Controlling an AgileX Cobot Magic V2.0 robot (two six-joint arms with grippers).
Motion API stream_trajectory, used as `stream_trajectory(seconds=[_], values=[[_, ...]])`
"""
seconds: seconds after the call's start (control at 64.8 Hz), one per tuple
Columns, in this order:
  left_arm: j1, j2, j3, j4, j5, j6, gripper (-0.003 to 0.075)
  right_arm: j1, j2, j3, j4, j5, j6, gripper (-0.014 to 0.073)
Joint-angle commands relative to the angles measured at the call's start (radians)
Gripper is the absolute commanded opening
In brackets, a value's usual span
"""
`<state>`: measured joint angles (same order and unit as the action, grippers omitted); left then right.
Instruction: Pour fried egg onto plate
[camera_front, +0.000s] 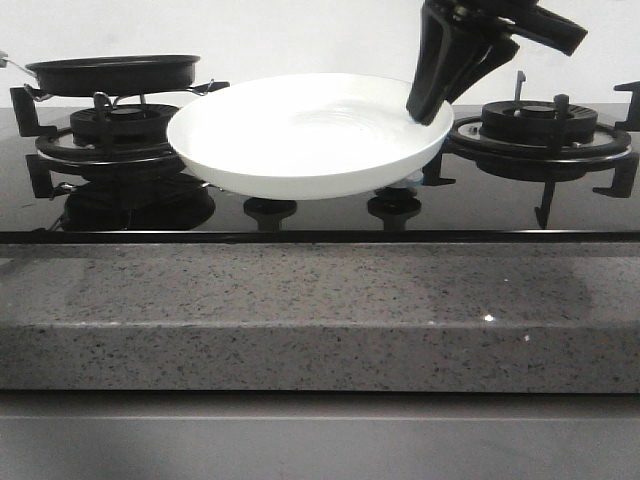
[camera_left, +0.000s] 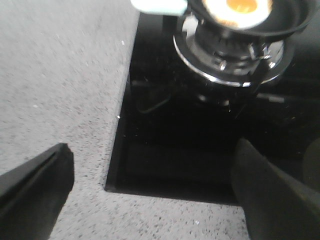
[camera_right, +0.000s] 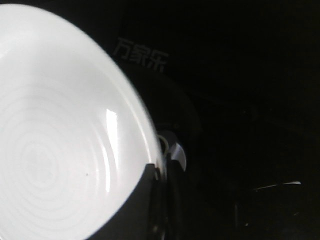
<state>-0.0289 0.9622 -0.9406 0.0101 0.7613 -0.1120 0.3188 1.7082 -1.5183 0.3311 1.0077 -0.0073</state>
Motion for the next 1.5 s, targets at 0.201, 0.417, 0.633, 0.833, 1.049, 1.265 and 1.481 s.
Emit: stream_trajectory(seconds=[0.201,0.417,0.633,0.833,1.049,1.265,1.481], values=[[0.176,0.259,-0.202,-0.298,0.005,0.176,0.0629,-0.002,-0.045,-0.023,0.017,-0.032,-0.013,-0.0067],[0.331,0.448,-0.332,-0.785,0.122,0.424,0.0629,-0.002,-0.045,-0.023,0.017,-0.032,-0.013,-0.0067],[0.349,0.601,-0.423,-0.991,0.158,0.424,0.0629,-0.002,-0.045,-0.023,0.017,-0.032,-0.013,-0.0067],[0.349,0.719,-0.472,-1.185,0.176,0.424,0.0629,-0.002,-0.045,-0.023,0.017,-0.032,-0.013,-0.0067],[0.349,0.797,-0.475,-1.297,0.207,0.424,0.0629,-0.002,-0.045,-0.023,0.017,-0.032,-0.013,-0.0067],[0.350,0.833,-0.475,-1.389,0.228,0.424,0.0627,-0.002,-0.045,-0.023,0.017,-0.032,-0.013,-0.0067],[0.356,0.836,-0.475,-1.430,0.234,0.424,0.0542,-0.002,-0.045,-0.023,0.017,-0.032,-0.013,-0.0067]])
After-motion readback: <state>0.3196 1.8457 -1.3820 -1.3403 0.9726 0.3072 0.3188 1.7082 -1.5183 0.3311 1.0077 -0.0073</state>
